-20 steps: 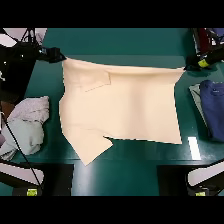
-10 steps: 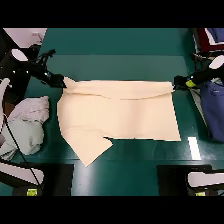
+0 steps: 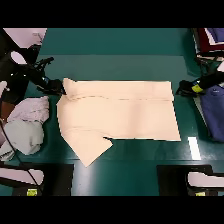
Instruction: Fold the shirts.
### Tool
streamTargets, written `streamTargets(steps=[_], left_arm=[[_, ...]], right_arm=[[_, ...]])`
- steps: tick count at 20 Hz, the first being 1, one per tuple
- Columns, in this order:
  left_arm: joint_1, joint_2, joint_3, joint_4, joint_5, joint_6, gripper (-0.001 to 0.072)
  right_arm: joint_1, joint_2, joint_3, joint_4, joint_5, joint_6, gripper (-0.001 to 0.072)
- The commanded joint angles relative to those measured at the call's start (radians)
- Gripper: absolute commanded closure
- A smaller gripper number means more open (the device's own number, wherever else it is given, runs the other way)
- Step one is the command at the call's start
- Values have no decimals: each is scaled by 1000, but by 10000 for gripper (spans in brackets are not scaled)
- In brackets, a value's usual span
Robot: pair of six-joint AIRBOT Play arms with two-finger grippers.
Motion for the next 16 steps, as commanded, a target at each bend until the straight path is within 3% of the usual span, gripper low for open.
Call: streamTargets(steps=[1, 9, 16], left_arm=[[0, 166, -191, 16, -33, -33, 187], [0, 644, -824, 3, 3, -139, 186], [0, 679, -1014, -140, 173, -137, 186]], right_arm=[[-42, 120, -99, 1, 69, -40, 373], [-44, 225, -259, 73, -26, -79, 373], [-44, 225, -255, 159, -56, -90, 373]])
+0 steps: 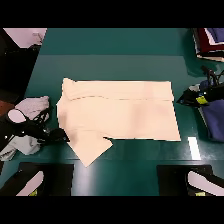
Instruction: Fold the shirts.
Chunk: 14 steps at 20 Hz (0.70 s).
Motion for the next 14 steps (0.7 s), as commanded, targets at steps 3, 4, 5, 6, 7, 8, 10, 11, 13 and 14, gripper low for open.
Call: streamTargets(steps=[3, 4, 5, 6, 7, 8, 10, 11, 13, 14], left_arm=[[0, 17, -89, -58, 144, -5, 187], [0, 15, -91, -65, 161, -5, 187], [0, 10, -92, -78, 175, 0, 187], [0, 5, -92, -89, 187, 3, 187], [-1, 5, -92, -97, 194, 3, 188], [-1, 5, -92, -106, 200, 2, 224], [-1, 5, -92, -129, 221, 3, 610], [-1, 5, -92, -142, 230, 3, 680], [-1, 5, -91, -157, 220, 9, 680], [-1, 5, -85, -157, 198, 38, 681]], right_arm=[[1, 3, -3, 29, -2, -6, 373], [1, 3, -3, 29, -2, -6, 373], [1, 3, -3, 29, -2, -6, 373], [1, 3, -3, 29, -1, -6, 373], [1, 3, -3, 31, 2, -6, 373], [1, 3, -3, 42, 5, -6, 373], [0, 4, -3, 72, 9, -7, 373], [0, 5, -3, 71, 18, -9, 372], [-13, 5, -11, 71, 75, -32, 373], [-32, 5, -25, 70, 115, -32, 373]])
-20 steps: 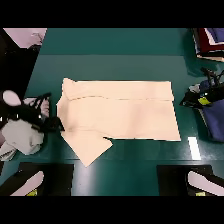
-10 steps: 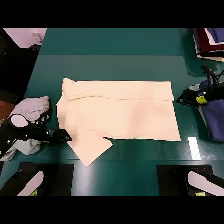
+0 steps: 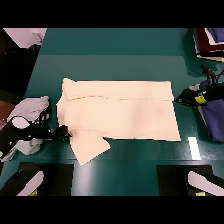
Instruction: Fold the shirts.
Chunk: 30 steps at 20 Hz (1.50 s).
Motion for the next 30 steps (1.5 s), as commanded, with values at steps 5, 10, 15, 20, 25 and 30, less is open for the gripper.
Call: streamTargets(steps=[5, 10, 15, 20, 25, 30], left_arm=[[0, 15, 63, -47, -92, 103, 681], [0, 15, 69, -93, -76, 128, 681], [0, 15, 69, -93, -77, 128, 680], [0, 15, 74, -81, -109, 150, 682], [0, 50, 149, -23, -253, 139, 684], [0, 215, 154, -27, -409, 58, 683]], right_arm=[[-190, 95, -259, -120, 132, -29, 373], [-312, 135, -471, -138, 51, -69, 370], [-277, 50, -500, -35, 16, -101, 371], [-194, 52, -500, -99, 17, -107, 694], [-225, 272, -500, -276, 134, -98, 695], [-355, 519, -499, -381, 251, -96, 695]])
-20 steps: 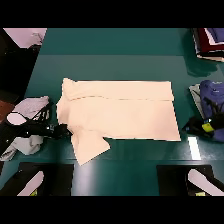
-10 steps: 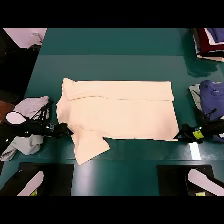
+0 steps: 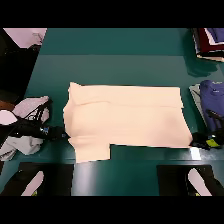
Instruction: Fold the shirts.
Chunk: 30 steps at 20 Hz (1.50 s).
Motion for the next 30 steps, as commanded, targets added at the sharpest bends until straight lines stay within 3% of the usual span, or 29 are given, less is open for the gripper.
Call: streamTargets(steps=[1, 5, 11, 16, 23, 24, 25, 26, 30], left_arm=[[0, 81, 25, -47, -105, -48, 683], [0, 33, 138, -80, 29, -40, 683], [0, -269, 334, -80, 229, 43, 681], [0, -543, 525, -82, 269, 71, 681], [0, -754, 686, -108, 378, 76, 679], [1, -755, 688, -120, 415, 74, 663], [0, -754, 694, -135, 431, 74, 369], [1, -754, 701, -147, 439, 67, 87], [0, -743, 755, -148, 303, 63, 103]], right_arm=[[-63, 153, 3, -52, 66, 4, 695], [66, 100, 113, 9, -1, 32, 695], [256, -233, 394, 20, -119, 101, 695], [304, -499, 609, 22, -131, 136, 695], [287, -751, 850, 207, -196, 136, 690], [287, -777, 877, 236, -238, 136, 591], [287, -804, 906, 283, -278, 137, 264], [278, -826, 932, 329, -289, 136, 115], [220, -847, 971, 377, -149, 67, 119]])
